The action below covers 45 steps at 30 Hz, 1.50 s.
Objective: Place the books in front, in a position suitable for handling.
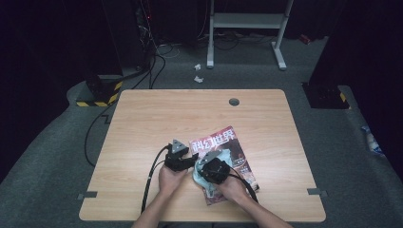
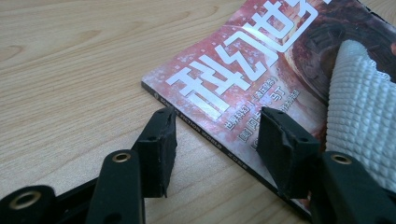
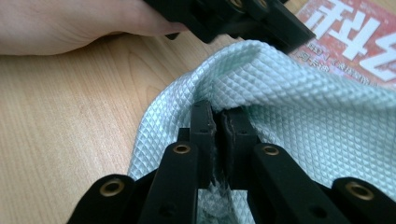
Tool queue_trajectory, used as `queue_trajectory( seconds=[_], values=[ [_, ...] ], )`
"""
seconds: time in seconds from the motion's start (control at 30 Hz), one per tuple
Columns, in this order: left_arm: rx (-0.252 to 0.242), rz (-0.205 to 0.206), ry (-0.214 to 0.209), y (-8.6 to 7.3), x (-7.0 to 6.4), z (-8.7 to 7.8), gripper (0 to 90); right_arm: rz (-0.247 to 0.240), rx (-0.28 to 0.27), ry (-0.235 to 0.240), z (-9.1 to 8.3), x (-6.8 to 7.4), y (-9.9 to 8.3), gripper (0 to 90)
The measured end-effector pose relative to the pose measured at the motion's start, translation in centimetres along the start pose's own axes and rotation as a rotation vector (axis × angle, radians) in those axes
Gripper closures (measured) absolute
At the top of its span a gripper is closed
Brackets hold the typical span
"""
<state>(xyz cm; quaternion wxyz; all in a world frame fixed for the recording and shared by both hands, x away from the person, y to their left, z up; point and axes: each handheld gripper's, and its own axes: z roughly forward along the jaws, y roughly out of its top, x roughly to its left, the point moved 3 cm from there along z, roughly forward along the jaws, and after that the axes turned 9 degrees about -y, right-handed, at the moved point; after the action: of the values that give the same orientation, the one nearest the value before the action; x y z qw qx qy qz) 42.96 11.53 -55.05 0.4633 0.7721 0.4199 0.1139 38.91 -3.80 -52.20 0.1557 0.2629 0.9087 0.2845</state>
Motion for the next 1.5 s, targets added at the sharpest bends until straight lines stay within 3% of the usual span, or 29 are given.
queue_trajectory(
  seconds=[0.1,0.2,0.27,0.33,0.37,0.4,0.53,0.63,0.73,0.87,1.13,1.3,1.37,1.43,1.5],
  values=[
    [0.001,0.001,-0.001,0.0,0.0,0.0,47.0,0.011,-0.002,-0.031,-0.4,-1.3,-0.9,83.0],
    [0.0,0.002,-0.002,0.0,0.0,0.0,47.1,0.07,0.015,-0.092,-1.3,-3.8,-2.5,82.3],
    [0.0,0.004,-0.003,0.0,0.0,0.0,47.4,0.127,0.022,-0.144,-2.1,-5.9,-3.9,82.2],
    [0.001,0.004,-0.002,0.0,0.0,0.0,47.4,0.218,0.023,-0.201,-3.1,-8.6,-5.7,81.2],
    [0.001,0.004,-0.001,0.0,0.0,0.0,47.5,0.235,0.021,-0.212,-3.3,-9.3,-6.2,80.4],
    [0.001,0.003,-0.001,0.0,0.0,0.0,47.5,0.284,0.018,-0.217,-3.7,-10.2,-6.9,78.4],
    [-0.001,-0.004,0.001,0.0,-0.1,0.0,48.3,0.334,0.009,-0.238,-4.2,-11.4,-7.6,68.8],
    [-0.004,-0.002,0.007,-0.1,-0.4,0.0,51.2,0.363,0.016,-0.223,-4.0,-11.6,-7.8,68.5],
    [0.003,0.017,-0.007,-0.1,-0.7,0.0,55.3,0.356,0.017,-0.228,-4.0,-11.4,-7.9,69.0],
    [0.019,0.001,-0.05,-0.1,-1.1,-0.1,56.1,0.366,0.023,-0.199,-4.1,-11.5,-8.1,69.3],
    [0.031,0.001,-0.06,-0.7,-2.4,-0.6,55.7,0.33,0.034,-0.191,-4.9,-10.6,-8.8,70.3],
    [0.078,0.014,-0.094,-1.1,-3.8,-1.3,53.3,0.278,0.036,-0.201,-5.7,-9.8,-9.4,70.9],
    [0.091,0.015,-0.081,-0.9,-3.8,-1.1,48.3,0.248,0.054,-0.222,-5.7,-9.7,-9.1,74.4],
    [0.094,0.02,-0.037,-0.4,-3.2,-0.9,44.0,0.208,0.057,-0.256,-5.9,-9.6,-8.5,82.0],
    [0.082,-0.018,-0.012,0.0,-2.3,-0.7,42.8,0.2,0.03,-0.258,-6.3,-9.6,-7.7,84.2]
  ],
)
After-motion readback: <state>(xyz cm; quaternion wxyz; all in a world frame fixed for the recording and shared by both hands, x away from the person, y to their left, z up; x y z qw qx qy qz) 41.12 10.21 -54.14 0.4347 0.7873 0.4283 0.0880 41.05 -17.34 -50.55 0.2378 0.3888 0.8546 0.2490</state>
